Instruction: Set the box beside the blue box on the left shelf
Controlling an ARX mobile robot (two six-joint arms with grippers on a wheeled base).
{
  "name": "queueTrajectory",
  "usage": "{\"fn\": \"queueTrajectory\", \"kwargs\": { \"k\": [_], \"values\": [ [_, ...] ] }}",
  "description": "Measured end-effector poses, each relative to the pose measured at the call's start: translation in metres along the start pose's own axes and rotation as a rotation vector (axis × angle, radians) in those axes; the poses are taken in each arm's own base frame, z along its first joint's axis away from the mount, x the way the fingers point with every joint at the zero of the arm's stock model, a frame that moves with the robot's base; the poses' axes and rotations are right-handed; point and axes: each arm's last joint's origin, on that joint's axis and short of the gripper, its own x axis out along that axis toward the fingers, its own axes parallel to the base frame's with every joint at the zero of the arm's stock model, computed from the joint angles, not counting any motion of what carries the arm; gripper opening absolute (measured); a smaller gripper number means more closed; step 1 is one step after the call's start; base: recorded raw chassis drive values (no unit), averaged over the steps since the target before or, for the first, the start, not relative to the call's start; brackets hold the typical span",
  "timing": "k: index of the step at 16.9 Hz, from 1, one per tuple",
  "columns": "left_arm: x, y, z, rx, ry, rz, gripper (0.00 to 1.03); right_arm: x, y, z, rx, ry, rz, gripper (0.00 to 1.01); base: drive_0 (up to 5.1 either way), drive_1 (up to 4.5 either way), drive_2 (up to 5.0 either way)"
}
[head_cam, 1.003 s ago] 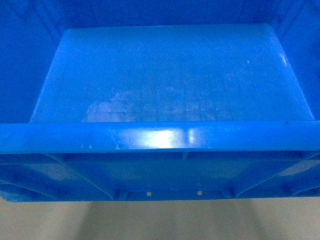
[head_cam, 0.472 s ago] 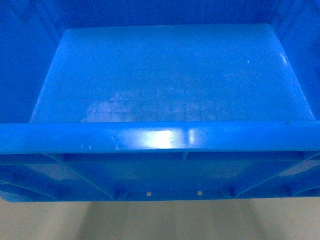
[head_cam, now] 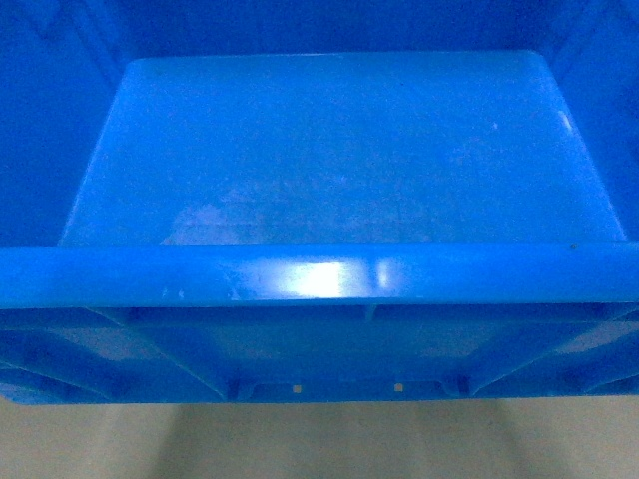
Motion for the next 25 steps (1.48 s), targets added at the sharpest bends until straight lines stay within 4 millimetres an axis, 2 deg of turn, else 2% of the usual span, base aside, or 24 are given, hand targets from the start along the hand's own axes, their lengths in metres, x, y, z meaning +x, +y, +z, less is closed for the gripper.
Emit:
{"fn": "queueTrajectory", "kwargs": {
  "k": [22,25],
  "values": [
    [0.0000,0.0000,0.0001,-0.001,-0.001,0.000,0.20,0.0000,0.0000,0.0003,-0.001,-0.003,-0.001,0.21,0.0,4.36,-4.3],
    [0.0001,0.0000,-0.0001,0.000,0.001,-0.001,0.20,0.0001,0.0000,0.0000,-0.001,0.000,-0.001,0.21,0.0,0.00,0.0]
  ]
}}
